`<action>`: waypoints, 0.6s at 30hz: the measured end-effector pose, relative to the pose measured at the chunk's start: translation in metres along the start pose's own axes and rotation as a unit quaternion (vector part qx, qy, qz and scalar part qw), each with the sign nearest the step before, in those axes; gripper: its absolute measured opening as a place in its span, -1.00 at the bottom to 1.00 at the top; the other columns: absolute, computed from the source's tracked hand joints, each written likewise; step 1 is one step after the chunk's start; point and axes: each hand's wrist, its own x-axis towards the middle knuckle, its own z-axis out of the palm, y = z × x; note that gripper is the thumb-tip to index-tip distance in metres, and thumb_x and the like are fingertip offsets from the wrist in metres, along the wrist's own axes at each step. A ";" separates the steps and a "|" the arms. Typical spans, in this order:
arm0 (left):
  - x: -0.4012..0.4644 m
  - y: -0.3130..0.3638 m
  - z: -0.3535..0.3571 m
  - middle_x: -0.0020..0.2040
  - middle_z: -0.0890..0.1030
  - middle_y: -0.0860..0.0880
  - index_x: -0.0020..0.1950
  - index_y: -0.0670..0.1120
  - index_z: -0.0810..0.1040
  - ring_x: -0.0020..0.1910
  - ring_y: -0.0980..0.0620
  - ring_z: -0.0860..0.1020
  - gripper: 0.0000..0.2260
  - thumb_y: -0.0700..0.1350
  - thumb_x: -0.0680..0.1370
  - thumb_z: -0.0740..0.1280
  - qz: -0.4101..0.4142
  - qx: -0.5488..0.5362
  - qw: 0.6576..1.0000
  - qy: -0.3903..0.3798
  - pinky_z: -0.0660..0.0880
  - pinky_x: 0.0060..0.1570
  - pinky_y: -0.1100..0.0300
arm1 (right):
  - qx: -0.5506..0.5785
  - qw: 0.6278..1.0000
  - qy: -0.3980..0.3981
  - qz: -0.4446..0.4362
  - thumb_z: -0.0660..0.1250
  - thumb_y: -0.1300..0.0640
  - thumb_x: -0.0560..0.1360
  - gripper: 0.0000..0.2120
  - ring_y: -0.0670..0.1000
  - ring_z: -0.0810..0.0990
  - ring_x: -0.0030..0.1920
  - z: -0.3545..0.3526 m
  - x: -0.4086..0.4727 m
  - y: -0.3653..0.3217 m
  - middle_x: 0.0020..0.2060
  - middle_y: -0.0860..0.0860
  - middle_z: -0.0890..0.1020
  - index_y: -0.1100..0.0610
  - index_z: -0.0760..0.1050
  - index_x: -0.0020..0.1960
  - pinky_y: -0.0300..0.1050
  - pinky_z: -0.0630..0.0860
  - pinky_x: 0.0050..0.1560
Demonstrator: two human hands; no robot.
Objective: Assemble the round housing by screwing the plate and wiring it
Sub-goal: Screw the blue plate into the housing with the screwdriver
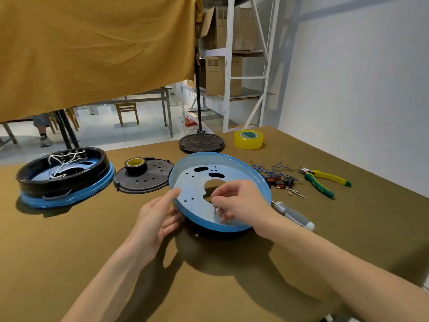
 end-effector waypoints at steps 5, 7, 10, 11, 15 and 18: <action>0.000 -0.004 0.000 0.35 0.55 -0.21 0.38 -0.07 0.52 0.20 -0.17 0.62 -0.26 0.21 0.27 0.53 -0.018 -0.064 0.998 -0.009 0.68 0.02 -0.05 | 0.077 0.996 -0.011 -0.031 0.47 0.36 0.50 -0.92 0.06 0.74 -0.25 -0.003 0.010 -0.010 -0.25 0.15 0.74 0.26 0.65 -0.02 -0.13 0.68 -0.20; 0.003 -0.008 -0.001 0.29 0.59 -0.20 0.20 -0.03 0.58 0.20 -0.18 0.62 -0.44 0.22 0.31 0.54 -0.032 -0.074 0.997 -0.008 0.67 -0.01 -0.02 | 0.047 0.997 0.007 -0.068 0.48 0.35 0.50 -0.87 0.10 0.76 -0.23 0.001 0.018 -0.013 -0.25 0.16 0.75 0.28 0.61 0.03 -0.09 0.70 -0.18; 0.008 -0.012 -0.005 0.07 0.68 -0.13 0.03 -0.01 0.58 0.06 -0.11 0.68 -0.53 0.25 0.30 0.55 -0.030 -0.083 0.996 0.002 0.69 -0.20 0.06 | -0.019 0.991 0.010 -0.133 0.49 0.34 0.49 -0.91 0.06 0.75 -0.27 0.009 0.032 -0.017 -0.27 0.15 0.73 0.30 0.61 -0.03 -0.12 0.69 -0.23; 0.009 -0.013 -0.006 -0.05 0.70 -0.08 0.00 -0.01 0.58 -0.02 -0.08 0.70 -0.51 0.27 0.26 0.56 -0.026 -0.086 0.996 0.007 0.68 -0.27 0.09 | -0.044 0.987 0.003 -0.152 0.50 0.33 0.49 -0.92 0.03 0.75 -0.28 0.013 0.036 -0.019 -0.28 0.13 0.73 0.29 0.62 -0.05 -0.14 0.69 -0.25; 0.013 -0.018 -0.007 -0.29 0.71 0.05 -0.02 0.02 0.55 -0.19 -0.03 0.75 -0.47 0.33 0.21 0.55 -0.014 -0.072 0.997 -0.006 0.67 -0.28 0.09 | -0.105 0.973 -0.025 -0.203 0.52 0.29 0.49 -0.93 -0.04 0.74 -0.28 0.026 0.046 -0.023 -0.29 0.06 0.73 0.24 0.64 -0.07 -0.16 0.69 -0.21; 0.012 -0.020 -0.006 -0.16 0.69 0.02 -0.02 0.02 0.55 -0.18 -0.03 0.75 -0.40 0.38 0.15 0.54 -0.014 -0.054 0.998 -0.019 0.67 -0.26 0.07 | -0.136 0.966 -0.038 -0.216 0.53 0.27 0.48 -0.92 -0.06 0.74 -0.27 0.031 0.051 -0.023 -0.26 0.05 0.74 0.23 0.66 -0.05 -0.10 0.71 -0.15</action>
